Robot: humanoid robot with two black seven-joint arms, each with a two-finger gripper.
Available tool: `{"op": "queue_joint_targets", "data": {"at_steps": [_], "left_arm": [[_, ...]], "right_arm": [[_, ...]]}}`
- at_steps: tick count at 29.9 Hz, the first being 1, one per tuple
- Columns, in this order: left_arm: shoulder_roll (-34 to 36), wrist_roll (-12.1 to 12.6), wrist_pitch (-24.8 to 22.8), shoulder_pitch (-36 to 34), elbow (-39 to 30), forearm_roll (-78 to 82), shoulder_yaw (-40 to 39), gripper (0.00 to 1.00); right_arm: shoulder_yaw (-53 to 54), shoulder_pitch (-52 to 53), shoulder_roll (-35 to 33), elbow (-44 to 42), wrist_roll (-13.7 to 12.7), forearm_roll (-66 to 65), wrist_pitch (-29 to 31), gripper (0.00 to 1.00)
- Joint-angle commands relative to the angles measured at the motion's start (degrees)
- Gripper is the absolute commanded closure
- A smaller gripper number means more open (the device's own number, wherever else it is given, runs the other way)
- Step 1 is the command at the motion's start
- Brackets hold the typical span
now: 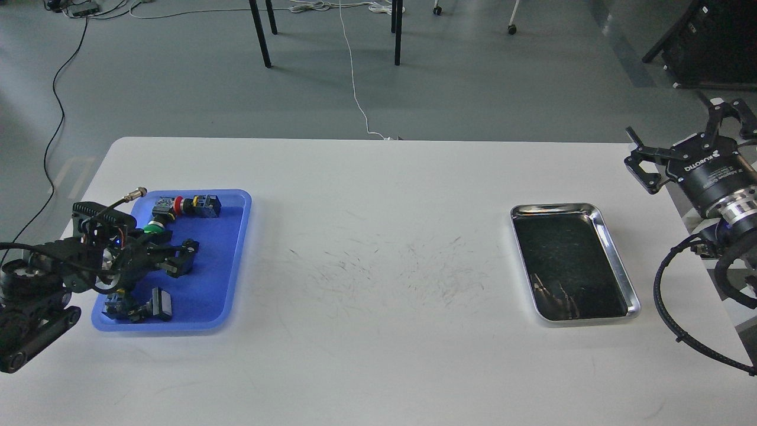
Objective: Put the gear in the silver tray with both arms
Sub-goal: 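Lower the left gripper and grasp a small black gear in the blue tray, then lift the black gear out of the blue tray with the left gripper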
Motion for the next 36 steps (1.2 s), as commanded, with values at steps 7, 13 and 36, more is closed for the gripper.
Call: {"op": "queue_joint_targets", "data": {"at_steps": [7, 13, 36], "left_arm": [[-0.61, -0.1, 0.03, -0.1, 1.2, -0.07, 1.26, 0.67], [-0.61, -0.89, -0.05, -0.1, 1.2, -0.16, 2.14, 0.85], [12.3, -0.89, -2.77, -12.83, -17.41, -9.55, 1.97, 0.93]], "right_arm": [[-0.09, -0.01, 0.09, -0.44, 0.0, -0.41, 0.0, 0.01], [-0.09, -0.01, 0.18, -0.97, 0.0, -0.68, 0.0, 0.01], [-0.17, 0.43, -0.61, -0.7, -0.62, -0.68, -0.09, 0.01]]}}
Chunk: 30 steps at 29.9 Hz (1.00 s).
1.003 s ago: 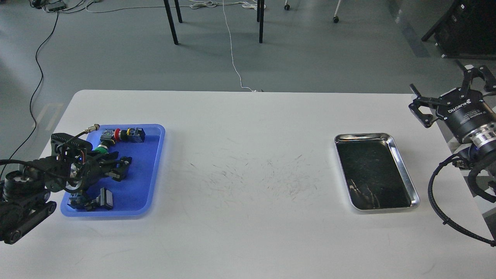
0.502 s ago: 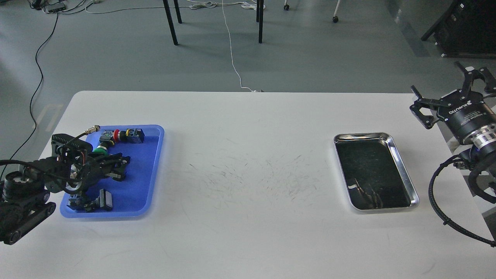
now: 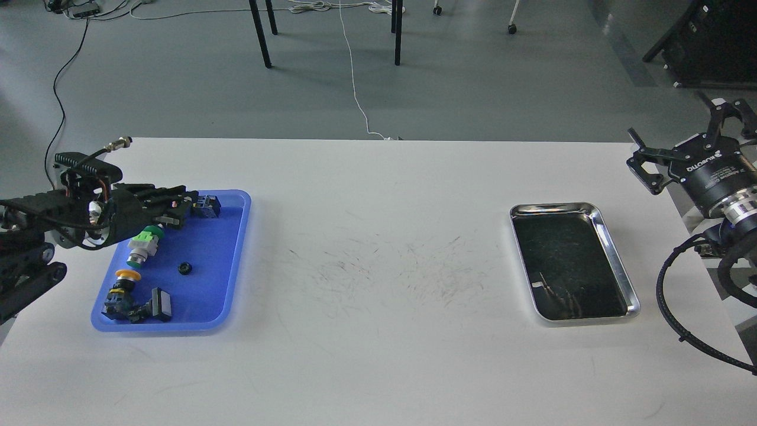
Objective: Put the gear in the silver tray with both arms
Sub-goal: 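Lift the black gear out of the blue tray with the left gripper, then carry the gear to the table middle and open the left gripper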
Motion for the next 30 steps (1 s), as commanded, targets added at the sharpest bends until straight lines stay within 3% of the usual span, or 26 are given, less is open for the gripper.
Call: {"op": "queue_joint_targets", "data": {"at_steps": [1, 8, 17, 20, 27, 30], "left_arm": [[3.86, 1.1, -2.04, -4.11, -6.95, -2.61, -0.16, 0.93], [2.12, 7.77, -3.1, -10.1, -18.2, -3.85, -0.16, 0.93], [-18.52, 18.85, -3.98, -11.6, -19.19, -2.71, 0.8, 0.93], [-26.34, 20.78, -3.98, -11.6, -17.0, -0.52, 3.26, 0.93], [-43.65, 21.58, -3.11, -11.07, -6.99, 4.05, 8.88, 0.93], [-47.9, 21.58, -1.53, -10.98, -1.71, 4.23, 10.73, 0.93]], "right_arm": [[0.01, 0.14, -0.18, 0.03, -0.22, 0.0, -0.09, 0.01], [-0.17, 0.14, -2.46, 0.12, -0.49, 0.0, -0.26, 0.01], [0.01, 0.05, -6.86, -0.84, -0.93, 0.0, -0.18, 0.01], [-0.08, -0.04, -7.92, -1.46, -0.93, 0.0, -0.09, 0.01], [0.09, -0.48, -8.36, -1.46, -0.93, 0.09, -0.09, 0.01], [0.09, -0.56, -8.36, -1.46, -0.93, 0.09, -0.09, 0.01]]}}
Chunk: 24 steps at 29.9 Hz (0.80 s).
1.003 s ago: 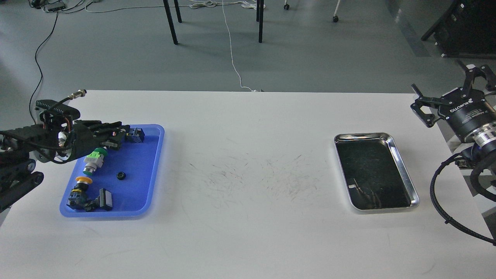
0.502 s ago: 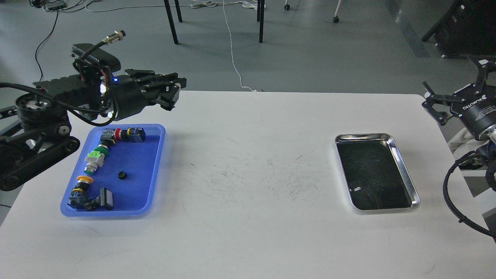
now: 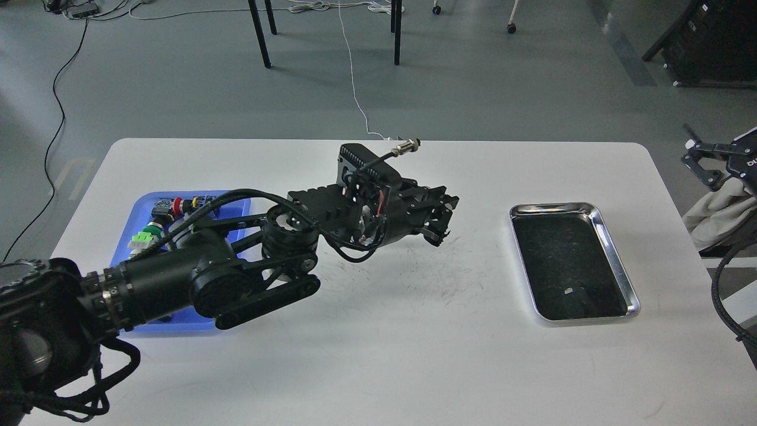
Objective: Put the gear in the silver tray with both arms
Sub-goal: 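Carry the gear to the table middle and open the left gripper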
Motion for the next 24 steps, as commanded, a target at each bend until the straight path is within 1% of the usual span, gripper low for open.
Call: {"op": "queue_joint_targets", "data": {"at_steps": [1, 3, 6, 12, 17, 24], "left_arm": [[-4.0, 0.02, 1.68, 0.14, 6.45, 0.35, 2.35, 0.93], [-4.0, 0.02, 2.64, 0.49, 9.44, 0.35, 3.31, 0.93], [-4.0, 0.02, 3.44, 1.46, 12.17, 0.35, 4.2, 0.93], [-4.0, 0.9, 4.05, 3.83, 11.39, 0.27, 6.57, 0.93], [-4.0, 0.99, 4.76, 6.2, 9.9, 0.27, 6.75, 0.93], [-4.0, 0.99, 4.76, 9.19, 9.89, 0.35, 6.75, 0.91]], "right_arm": [[0.03, -0.06, -0.01, 0.0, 0.01, 0.02, -0.01, 0.01], [-0.06, -0.15, -0.01, 0.0, 0.01, 0.02, -0.09, 0.01], [-0.06, -0.23, -0.01, 0.09, 0.01, 0.02, -0.09, 0.01], [-0.06, -0.23, 0.07, 0.09, 0.01, 0.02, -0.18, 0.01], [-0.15, -0.41, 0.07, 0.17, 0.1, 0.02, -0.18, 0.01], [-0.33, -0.94, 0.34, 0.7, 0.1, 0.02, -0.09, 0.01]]}}
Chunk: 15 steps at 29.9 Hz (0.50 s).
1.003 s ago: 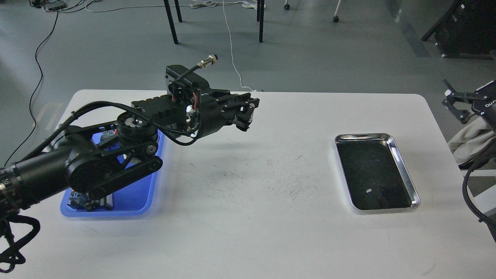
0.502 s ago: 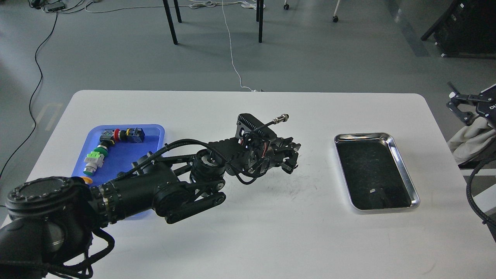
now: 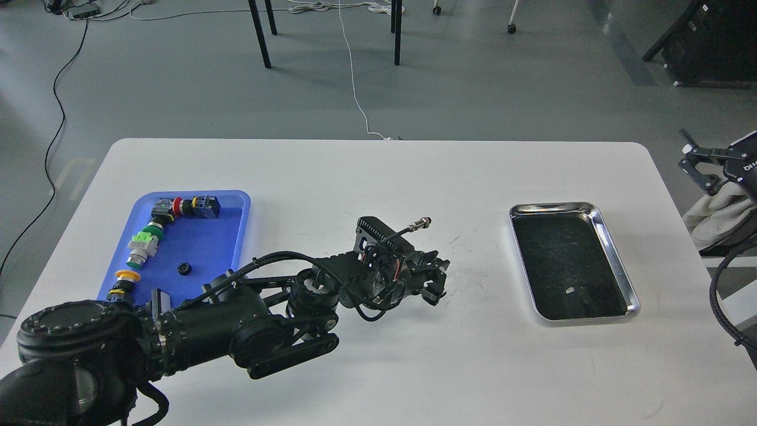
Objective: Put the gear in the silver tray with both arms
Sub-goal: 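Carry the gear to the table middle and open the left gripper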
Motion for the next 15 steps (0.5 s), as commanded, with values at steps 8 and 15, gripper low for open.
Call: {"op": "queue_joint_targets", "data": {"at_steps": [8, 15], "left_arm": [[0.01, -0.36, 0.44, 1.88, -0.2, -0.2, 0.0, 0.78], [0.01, -0.97, 0.53, 1.88, -0.2, -0.64, -0.09, 0.43]], "right_arm": [[-0.27, -0.25, 0.46, 0.73, 0.08, 0.0, -0.27, 0.01], [-0.27, -0.16, 0.46, 0.47, -0.01, -0.09, -0.36, 0.01]]}}
